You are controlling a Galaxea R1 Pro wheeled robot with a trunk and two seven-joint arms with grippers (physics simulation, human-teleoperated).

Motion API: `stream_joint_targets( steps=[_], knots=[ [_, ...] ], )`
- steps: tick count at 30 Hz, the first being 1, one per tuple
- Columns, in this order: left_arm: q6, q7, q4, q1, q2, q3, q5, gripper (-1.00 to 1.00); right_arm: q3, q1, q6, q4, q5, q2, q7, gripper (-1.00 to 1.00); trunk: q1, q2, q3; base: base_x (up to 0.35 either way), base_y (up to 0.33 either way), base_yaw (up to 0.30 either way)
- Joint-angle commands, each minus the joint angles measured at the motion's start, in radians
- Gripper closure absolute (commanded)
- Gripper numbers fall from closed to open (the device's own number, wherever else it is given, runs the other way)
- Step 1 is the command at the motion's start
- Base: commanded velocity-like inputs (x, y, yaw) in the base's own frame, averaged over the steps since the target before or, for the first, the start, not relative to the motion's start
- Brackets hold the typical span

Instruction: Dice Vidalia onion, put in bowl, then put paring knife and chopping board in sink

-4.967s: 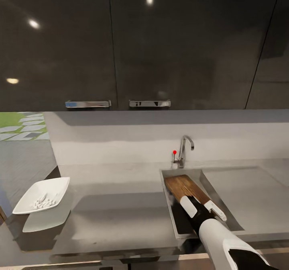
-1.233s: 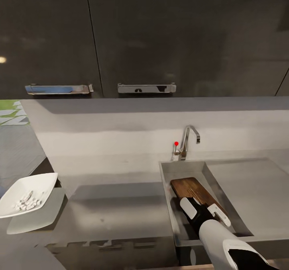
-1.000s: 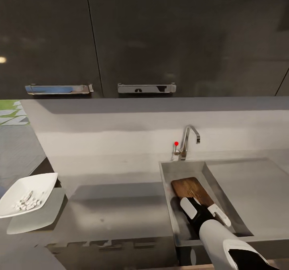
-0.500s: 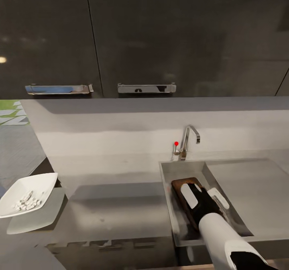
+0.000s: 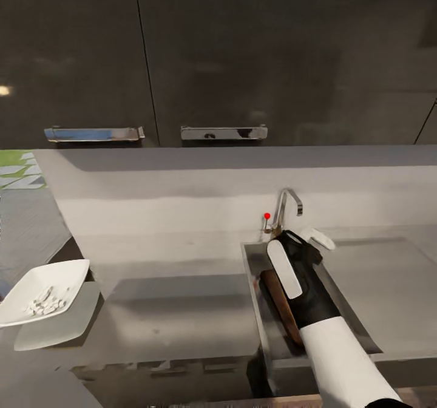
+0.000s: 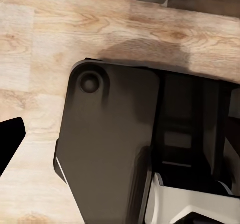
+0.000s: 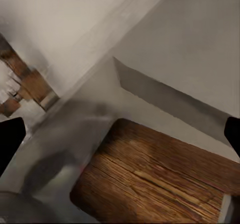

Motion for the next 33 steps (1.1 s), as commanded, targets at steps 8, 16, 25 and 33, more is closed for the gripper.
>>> stream_joint_targets(
  steps=[8,16,25,33],
  knots=[
    [-0.002,0.004,0.001,0.000,0.001,-0.002,0.009,-1.00,0.052,0.080,0.197,-0.194,-0.007,-0.011,0.219,-1.00,0.001,-0.002,-0.002,-0.234,0.136,0.000],
    [-0.002,0.004,0.006,0.000,0.001,-0.003,0.009,-1.00,0.054,0.106,0.222,-0.219,-0.005,-0.027,0.282,-1.00,0.001,-0.002,-0.002,-0.283,0.175,0.000],
    [-0.002,0.004,0.007,0.000,0.001,-0.002,0.009,-1.00,0.077,0.159,0.216,-0.284,0.001,-0.065,0.338,-1.00,0.001,-0.002,-0.002,-0.284,0.176,0.000],
    [-0.002,0.004,0.007,0.000,0.001,-0.002,0.009,-1.00,0.157,0.215,0.152,-0.300,0.003,-0.131,0.360,-1.00,0.001,-0.002,-0.002,-0.284,0.177,0.000]
  ],
)
